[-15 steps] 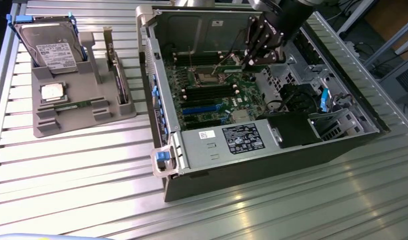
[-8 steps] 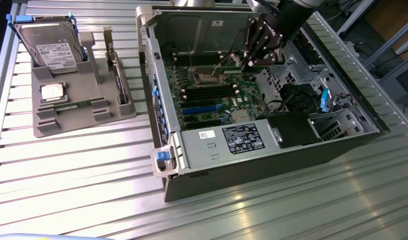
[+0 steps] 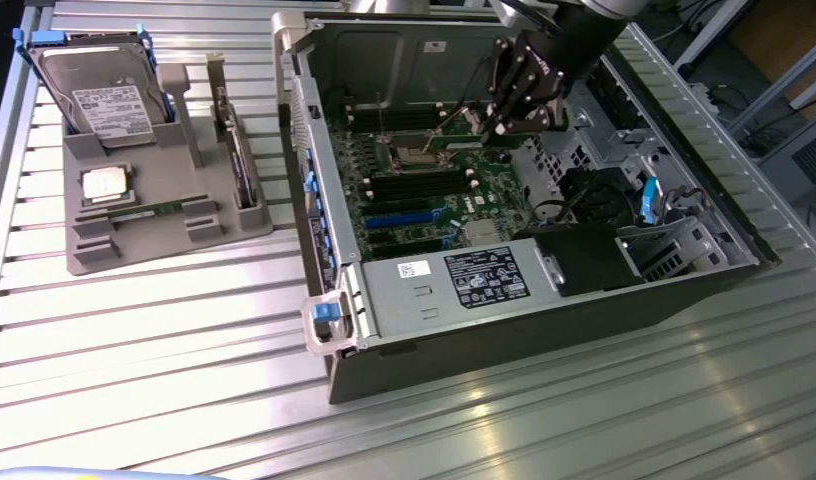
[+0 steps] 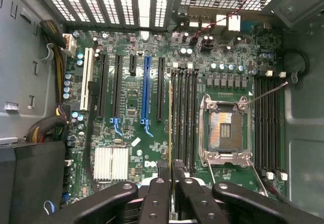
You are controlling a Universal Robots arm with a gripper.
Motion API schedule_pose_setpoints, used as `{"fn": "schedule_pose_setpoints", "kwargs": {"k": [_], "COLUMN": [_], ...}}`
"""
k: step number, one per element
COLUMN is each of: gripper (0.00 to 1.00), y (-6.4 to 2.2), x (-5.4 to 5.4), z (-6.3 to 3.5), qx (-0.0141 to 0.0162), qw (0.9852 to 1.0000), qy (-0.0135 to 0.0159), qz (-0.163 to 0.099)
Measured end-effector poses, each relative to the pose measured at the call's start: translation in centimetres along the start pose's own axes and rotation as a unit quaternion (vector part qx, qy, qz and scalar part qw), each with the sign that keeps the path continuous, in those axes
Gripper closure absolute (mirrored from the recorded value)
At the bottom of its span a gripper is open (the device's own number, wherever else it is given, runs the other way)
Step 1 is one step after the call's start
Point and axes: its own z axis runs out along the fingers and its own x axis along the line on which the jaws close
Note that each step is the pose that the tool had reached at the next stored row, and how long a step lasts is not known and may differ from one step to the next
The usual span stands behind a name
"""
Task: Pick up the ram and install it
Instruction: 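Insert the ram into the slot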
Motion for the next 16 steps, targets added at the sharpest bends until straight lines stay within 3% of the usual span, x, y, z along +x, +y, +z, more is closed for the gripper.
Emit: {"fn": "schedule_pose_setpoints", "kwargs": {"k": [16], "gripper": [0.86], "y": [-0.11], "x": [0.04], "z": [0.64], "qx": [0.0000], "qw": [1.0000], "qy": [0.0000], "qz": [0.000]}}
